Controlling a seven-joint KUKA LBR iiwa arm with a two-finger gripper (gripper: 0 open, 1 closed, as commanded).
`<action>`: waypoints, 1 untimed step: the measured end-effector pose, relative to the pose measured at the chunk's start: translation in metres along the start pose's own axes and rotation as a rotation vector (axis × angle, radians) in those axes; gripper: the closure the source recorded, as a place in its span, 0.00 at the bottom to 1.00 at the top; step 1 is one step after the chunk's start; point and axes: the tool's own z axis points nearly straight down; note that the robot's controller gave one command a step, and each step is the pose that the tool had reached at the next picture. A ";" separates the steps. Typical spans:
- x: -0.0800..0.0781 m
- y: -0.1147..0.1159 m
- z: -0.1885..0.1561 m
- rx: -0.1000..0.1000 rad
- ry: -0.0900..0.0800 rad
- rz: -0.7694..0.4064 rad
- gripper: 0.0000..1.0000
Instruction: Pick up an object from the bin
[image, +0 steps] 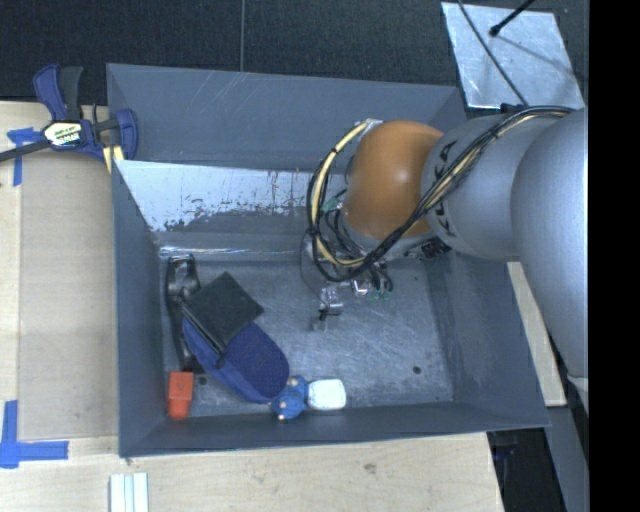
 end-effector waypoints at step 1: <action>-0.001 -0.006 -0.001 0.004 -0.002 0.006 1.00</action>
Offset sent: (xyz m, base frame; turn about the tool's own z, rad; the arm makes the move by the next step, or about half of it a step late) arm 0.0000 0.0000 0.0000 0.0000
